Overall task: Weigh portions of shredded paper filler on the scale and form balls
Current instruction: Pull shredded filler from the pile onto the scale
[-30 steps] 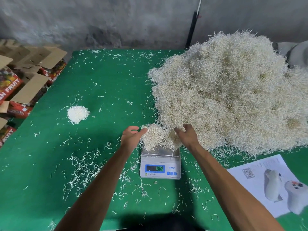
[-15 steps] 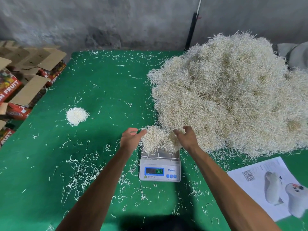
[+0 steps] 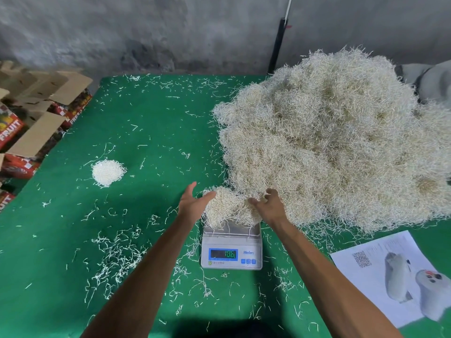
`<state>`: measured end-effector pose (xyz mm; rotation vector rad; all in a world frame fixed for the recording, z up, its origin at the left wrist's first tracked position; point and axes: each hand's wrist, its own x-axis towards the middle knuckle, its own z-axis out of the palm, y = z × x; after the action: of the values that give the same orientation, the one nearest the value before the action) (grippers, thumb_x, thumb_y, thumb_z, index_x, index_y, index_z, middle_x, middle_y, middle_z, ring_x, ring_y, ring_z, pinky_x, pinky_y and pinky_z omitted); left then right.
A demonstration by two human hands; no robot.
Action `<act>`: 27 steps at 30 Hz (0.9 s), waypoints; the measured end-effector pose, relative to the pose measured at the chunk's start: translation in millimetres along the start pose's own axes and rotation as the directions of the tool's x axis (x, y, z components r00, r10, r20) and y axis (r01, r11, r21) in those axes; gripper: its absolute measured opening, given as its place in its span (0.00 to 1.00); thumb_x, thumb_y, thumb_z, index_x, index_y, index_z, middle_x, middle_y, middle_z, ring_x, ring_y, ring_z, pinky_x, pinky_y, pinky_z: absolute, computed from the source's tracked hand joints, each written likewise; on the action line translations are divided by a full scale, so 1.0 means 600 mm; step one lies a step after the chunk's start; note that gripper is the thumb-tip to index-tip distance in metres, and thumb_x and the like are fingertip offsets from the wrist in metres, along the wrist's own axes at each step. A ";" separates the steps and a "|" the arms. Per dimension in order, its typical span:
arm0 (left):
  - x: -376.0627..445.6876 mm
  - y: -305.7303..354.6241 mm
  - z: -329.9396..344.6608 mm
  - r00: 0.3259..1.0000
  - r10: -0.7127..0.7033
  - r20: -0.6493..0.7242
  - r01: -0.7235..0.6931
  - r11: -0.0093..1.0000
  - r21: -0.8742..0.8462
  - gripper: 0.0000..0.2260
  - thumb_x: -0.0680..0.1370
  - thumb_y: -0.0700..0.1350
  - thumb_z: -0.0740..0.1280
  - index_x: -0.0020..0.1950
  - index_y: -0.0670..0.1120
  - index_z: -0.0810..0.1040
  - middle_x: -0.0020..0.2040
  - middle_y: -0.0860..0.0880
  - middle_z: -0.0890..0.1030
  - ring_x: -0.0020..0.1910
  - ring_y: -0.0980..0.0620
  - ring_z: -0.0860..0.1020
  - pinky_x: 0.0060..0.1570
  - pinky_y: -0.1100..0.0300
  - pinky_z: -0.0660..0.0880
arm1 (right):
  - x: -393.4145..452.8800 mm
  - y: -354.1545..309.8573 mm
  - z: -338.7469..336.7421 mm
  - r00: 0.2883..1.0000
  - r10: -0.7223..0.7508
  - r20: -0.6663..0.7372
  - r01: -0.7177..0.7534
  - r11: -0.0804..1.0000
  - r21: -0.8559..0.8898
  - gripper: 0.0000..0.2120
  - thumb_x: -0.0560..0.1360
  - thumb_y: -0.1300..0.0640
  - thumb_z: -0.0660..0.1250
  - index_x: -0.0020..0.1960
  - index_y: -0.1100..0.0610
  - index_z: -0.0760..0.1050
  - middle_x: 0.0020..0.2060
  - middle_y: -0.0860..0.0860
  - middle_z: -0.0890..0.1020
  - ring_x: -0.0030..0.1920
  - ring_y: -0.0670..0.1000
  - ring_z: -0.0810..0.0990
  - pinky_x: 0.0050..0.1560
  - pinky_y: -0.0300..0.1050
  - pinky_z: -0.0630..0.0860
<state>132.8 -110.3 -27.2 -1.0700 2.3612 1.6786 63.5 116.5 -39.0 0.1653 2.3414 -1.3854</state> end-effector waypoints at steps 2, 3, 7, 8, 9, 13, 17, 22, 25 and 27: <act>-0.001 0.006 0.003 1.000 0.014 0.005 -0.014 1.000 0.022 0.43 0.68 0.65 0.76 0.78 0.58 0.61 0.79 0.46 0.61 0.73 0.41 0.69 0.66 0.38 0.73 | -0.004 -0.003 -0.001 1.000 -0.009 -0.005 0.009 1.000 0.019 0.41 0.78 0.50 0.75 0.81 0.60 0.56 0.74 0.60 0.72 0.59 0.55 0.80 0.61 0.47 0.75; -0.001 0.009 0.004 1.000 0.016 0.015 -0.017 0.999 0.034 0.43 0.69 0.65 0.75 0.79 0.58 0.60 0.80 0.46 0.60 0.73 0.41 0.68 0.68 0.37 0.70 | -0.004 -0.004 -0.002 1.000 -0.008 0.000 0.008 1.000 0.016 0.41 0.78 0.49 0.75 0.80 0.61 0.56 0.74 0.60 0.72 0.53 0.51 0.80 0.59 0.47 0.74; -0.009 0.015 0.022 0.998 0.006 0.062 -0.013 0.995 0.102 0.39 0.71 0.64 0.74 0.78 0.56 0.64 0.79 0.45 0.63 0.73 0.42 0.68 0.70 0.43 0.67 | 0.000 0.000 0.008 1.000 -0.013 0.013 0.013 0.999 -0.046 0.39 0.78 0.49 0.74 0.79 0.63 0.59 0.55 0.53 0.80 0.44 0.44 0.78 0.49 0.39 0.75; -0.014 0.016 0.033 0.997 0.020 0.077 -0.029 0.992 0.122 0.37 0.71 0.64 0.74 0.77 0.56 0.66 0.77 0.46 0.66 0.71 0.43 0.71 0.68 0.45 0.69 | 0.000 0.000 0.013 1.000 -0.018 0.018 0.019 0.998 -0.052 0.39 0.78 0.49 0.74 0.79 0.63 0.59 0.54 0.52 0.80 0.47 0.48 0.80 0.46 0.38 0.76; -0.021 0.017 0.047 0.994 0.033 0.103 -0.046 0.991 0.129 0.34 0.72 0.64 0.73 0.75 0.57 0.68 0.76 0.47 0.68 0.70 0.44 0.72 0.67 0.46 0.70 | -0.001 -0.001 0.020 0.999 -0.021 0.028 0.022 0.998 -0.054 0.38 0.78 0.50 0.74 0.79 0.63 0.59 0.57 0.54 0.79 0.50 0.52 0.82 0.46 0.39 0.78; -0.045 0.028 0.100 0.984 -0.038 0.174 0.040 0.999 -0.006 0.28 0.78 0.63 0.67 0.74 0.55 0.68 0.76 0.47 0.67 0.70 0.43 0.71 0.68 0.42 0.70 | -0.018 -0.017 0.049 0.995 -0.007 0.095 0.009 1.000 -0.016 0.35 0.83 0.43 0.65 0.81 0.62 0.58 0.66 0.60 0.78 0.66 0.59 0.79 0.70 0.57 0.75; -0.046 0.060 0.105 0.923 -0.260 0.285 0.367 0.819 -0.441 0.23 0.81 0.61 0.62 0.72 0.53 0.67 0.71 0.50 0.70 0.68 0.35 0.73 0.55 0.39 0.76 | -0.031 -0.039 0.058 0.992 -0.115 0.057 0.109 0.988 0.111 0.44 0.81 0.28 0.55 0.83 0.58 0.56 0.80 0.57 0.64 0.79 0.58 0.65 0.78 0.58 0.63; -0.042 0.083 0.087 0.799 -0.153 0.581 0.550 0.576 -0.605 0.34 0.77 0.68 0.62 0.77 0.49 0.67 0.76 0.43 0.68 0.75 0.38 0.66 0.59 0.47 0.73 | -0.046 -0.076 0.056 0.954 -0.299 0.020 0.296 0.950 0.099 0.40 0.78 0.24 0.55 0.76 0.53 0.71 0.67 0.53 0.81 0.65 0.53 0.80 0.68 0.56 0.76; -0.033 0.092 0.074 0.794 -0.149 0.589 0.569 0.524 -0.634 0.28 0.72 0.70 0.69 0.62 0.52 0.82 0.61 0.42 0.82 0.63 0.42 0.78 0.59 0.45 0.77 | -0.060 -0.086 0.061 0.885 -0.464 0.019 0.462 0.884 0.064 0.27 0.82 0.30 0.55 0.66 0.48 0.78 0.43 0.39 0.84 0.42 0.41 0.81 0.50 0.39 0.77; -0.019 0.091 0.072 0.835 -0.132 0.535 0.525 0.487 -0.698 0.22 0.75 0.67 0.67 0.51 0.50 0.85 0.45 0.44 0.86 0.50 0.46 0.84 0.46 0.51 0.82 | -0.069 -0.096 0.067 0.847 -0.529 0.049 0.531 0.847 -0.024 0.24 0.83 0.34 0.52 0.67 0.45 0.75 0.39 0.33 0.81 0.43 0.37 0.80 0.50 0.22 0.67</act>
<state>96.4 -58.6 4.5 -0.9826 0.9077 2.5560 95.0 57.5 7.4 -0.5645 2.4800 -1.5578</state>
